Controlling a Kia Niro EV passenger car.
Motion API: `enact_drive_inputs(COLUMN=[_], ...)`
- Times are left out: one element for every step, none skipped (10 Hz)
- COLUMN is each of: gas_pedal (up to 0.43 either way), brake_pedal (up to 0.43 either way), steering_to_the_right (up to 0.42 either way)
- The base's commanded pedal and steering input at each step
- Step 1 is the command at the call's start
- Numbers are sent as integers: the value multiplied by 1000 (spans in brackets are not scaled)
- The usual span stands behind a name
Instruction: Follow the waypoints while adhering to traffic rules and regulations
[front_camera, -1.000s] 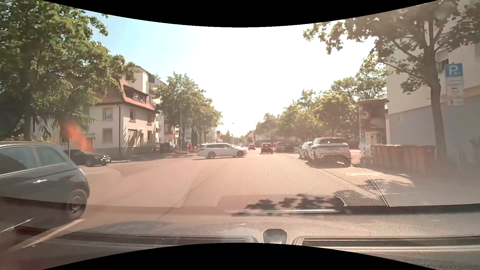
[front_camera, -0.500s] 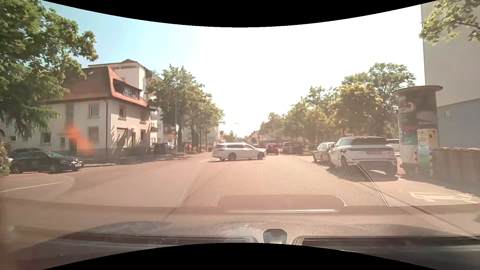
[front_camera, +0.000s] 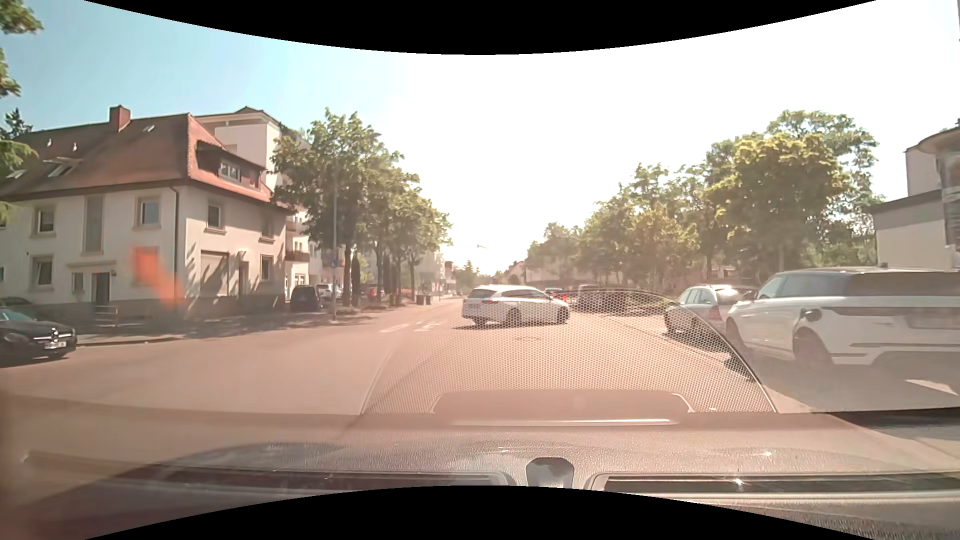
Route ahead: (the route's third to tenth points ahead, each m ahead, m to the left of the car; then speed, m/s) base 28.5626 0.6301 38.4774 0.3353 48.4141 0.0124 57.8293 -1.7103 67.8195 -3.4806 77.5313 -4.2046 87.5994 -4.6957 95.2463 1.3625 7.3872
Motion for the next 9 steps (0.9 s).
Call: enact_drive_inputs(gas_pedal=[0, 0, 0, 0, 0, 0, 0, 0, 0], brake_pedal=[85, 85, 85, 85, 85, 85, 85, 85, 85], steering_to_the_right=[-18, -16, -13, -10, -10, -9, -4, -1, 0])
